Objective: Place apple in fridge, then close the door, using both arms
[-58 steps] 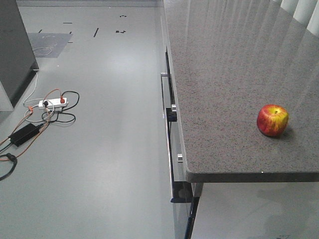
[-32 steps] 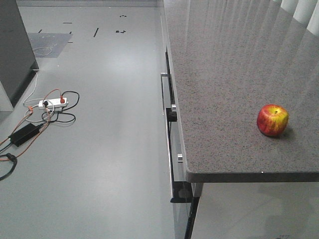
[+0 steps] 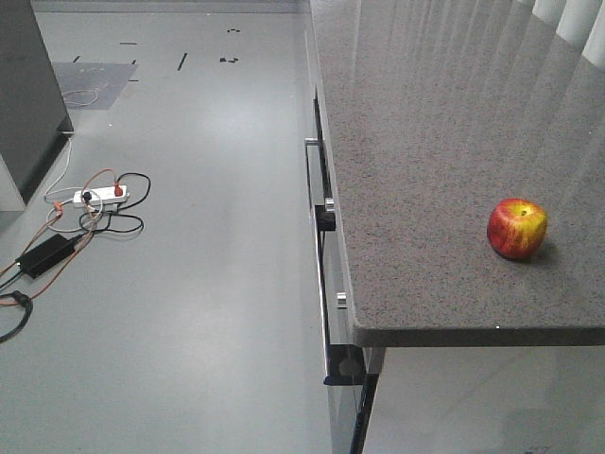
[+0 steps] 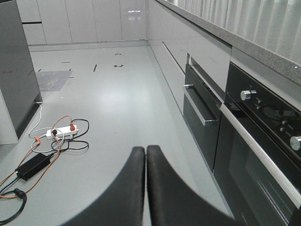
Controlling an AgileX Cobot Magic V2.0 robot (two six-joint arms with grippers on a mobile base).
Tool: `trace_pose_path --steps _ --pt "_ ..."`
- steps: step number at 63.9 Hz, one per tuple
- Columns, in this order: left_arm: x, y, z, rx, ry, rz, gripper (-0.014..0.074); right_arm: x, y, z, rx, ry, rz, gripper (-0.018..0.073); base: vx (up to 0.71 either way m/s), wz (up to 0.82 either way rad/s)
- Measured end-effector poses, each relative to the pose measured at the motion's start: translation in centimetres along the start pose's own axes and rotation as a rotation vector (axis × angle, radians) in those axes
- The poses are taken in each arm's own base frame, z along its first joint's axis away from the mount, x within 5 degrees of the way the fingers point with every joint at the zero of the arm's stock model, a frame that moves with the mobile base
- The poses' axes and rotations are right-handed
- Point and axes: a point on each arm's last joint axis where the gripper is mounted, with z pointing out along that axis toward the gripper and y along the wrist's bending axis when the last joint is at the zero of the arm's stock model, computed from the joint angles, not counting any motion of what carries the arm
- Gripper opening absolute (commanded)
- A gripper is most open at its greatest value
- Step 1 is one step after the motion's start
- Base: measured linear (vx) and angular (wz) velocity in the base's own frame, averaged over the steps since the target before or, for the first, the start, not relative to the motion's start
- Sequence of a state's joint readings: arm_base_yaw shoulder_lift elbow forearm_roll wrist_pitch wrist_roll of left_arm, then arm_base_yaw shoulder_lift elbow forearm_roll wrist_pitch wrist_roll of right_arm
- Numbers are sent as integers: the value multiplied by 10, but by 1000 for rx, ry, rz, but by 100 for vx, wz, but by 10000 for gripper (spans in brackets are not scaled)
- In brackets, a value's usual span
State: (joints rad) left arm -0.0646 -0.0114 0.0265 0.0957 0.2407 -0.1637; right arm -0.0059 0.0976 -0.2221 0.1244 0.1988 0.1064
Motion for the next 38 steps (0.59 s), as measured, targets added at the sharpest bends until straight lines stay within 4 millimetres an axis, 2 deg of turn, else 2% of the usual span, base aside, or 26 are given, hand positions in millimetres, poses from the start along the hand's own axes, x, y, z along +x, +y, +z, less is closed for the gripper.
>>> trace_pose_path --steps 8,17,38 --pt "0 0 0 0 0 0 -5 -25 6 9 11 61 -27 -4 0 0" --pt "0 0 0 0 0 0 -5 -42 8 29 41 187 -80 -4 0 0" --pt "0 0 0 0 0 0 -5 -54 10 84 74 393 -82 -4 0 0"
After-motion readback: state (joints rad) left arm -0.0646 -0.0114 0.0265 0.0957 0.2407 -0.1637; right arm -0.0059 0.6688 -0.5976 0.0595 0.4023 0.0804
